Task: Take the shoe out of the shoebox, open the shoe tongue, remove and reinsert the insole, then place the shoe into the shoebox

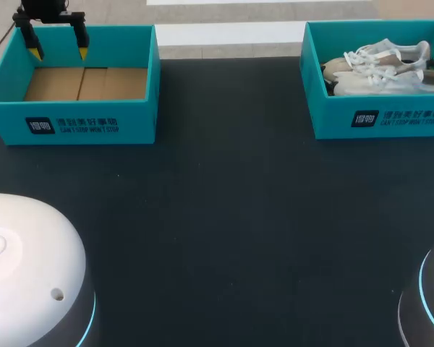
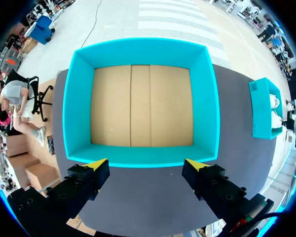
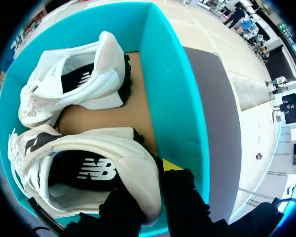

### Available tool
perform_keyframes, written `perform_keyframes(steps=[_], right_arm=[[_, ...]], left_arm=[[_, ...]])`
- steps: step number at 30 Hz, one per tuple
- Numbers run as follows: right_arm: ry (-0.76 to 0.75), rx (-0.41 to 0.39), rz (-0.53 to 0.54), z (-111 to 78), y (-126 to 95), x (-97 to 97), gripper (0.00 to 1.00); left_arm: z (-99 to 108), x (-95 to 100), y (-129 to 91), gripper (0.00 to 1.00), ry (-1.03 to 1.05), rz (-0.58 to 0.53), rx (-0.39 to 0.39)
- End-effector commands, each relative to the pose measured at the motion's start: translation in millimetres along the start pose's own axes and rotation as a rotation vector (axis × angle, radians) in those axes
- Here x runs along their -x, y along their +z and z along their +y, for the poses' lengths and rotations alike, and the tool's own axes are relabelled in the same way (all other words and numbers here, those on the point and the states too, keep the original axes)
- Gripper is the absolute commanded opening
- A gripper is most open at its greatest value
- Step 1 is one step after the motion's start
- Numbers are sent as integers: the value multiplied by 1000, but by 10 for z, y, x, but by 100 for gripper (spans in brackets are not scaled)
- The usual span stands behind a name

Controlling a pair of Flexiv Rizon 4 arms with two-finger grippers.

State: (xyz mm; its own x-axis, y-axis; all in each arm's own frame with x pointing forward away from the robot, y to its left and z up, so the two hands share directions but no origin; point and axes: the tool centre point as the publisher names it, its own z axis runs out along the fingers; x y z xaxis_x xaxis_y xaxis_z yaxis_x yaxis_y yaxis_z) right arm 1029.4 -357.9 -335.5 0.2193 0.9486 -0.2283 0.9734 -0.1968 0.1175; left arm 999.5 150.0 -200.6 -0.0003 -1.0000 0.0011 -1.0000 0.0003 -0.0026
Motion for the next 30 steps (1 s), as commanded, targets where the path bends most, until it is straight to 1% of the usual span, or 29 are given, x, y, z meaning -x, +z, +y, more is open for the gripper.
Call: perform_keyframes(steps=[1, 5, 6, 7, 9, 12, 13, 17, 23, 26, 30], right_arm=[[15, 2, -22, -82, -518, 154, 0], [22, 6, -61, -52, -860, 188, 0], [31, 18, -50, -49, -964, 190, 0], [30, 8, -56, -53, -1042, 179, 0], [49, 23, -48, -59, -1187, 161, 0], [54, 23, -49, -69, -1377, 110, 0], [41, 11, -49, -68, -1416, 91, 0], [30, 20, -75, -64, -1603, -22, 0], [8, 27, -77, -97, -1777, -155, 0], [24, 32, -100, -201, -1890, -228, 0], [47, 26, -105, -430, -1980, -399, 0]], left_arm=[[-2, -1, -3, 100, 0, -1, 1], [-2, -1, -3, 100, 0, -1, 1], [-2, -1, -3, 100, 0, -1, 1], [-2, -1, -3, 100, 0, -1, 1], [-2, -1, -3, 100, 0, -1, 1], [-2, -1, -3, 100, 0, -1, 1], [-2, -1, -3, 100, 0, -1, 1], [-2, -1, -3, 100, 0, -1, 1], [-2, -1, -3, 100, 0, -1, 1], [-2, -1, -3, 100, 0, -1, 1], [-2, -1, -3, 100, 0, -1, 1]])
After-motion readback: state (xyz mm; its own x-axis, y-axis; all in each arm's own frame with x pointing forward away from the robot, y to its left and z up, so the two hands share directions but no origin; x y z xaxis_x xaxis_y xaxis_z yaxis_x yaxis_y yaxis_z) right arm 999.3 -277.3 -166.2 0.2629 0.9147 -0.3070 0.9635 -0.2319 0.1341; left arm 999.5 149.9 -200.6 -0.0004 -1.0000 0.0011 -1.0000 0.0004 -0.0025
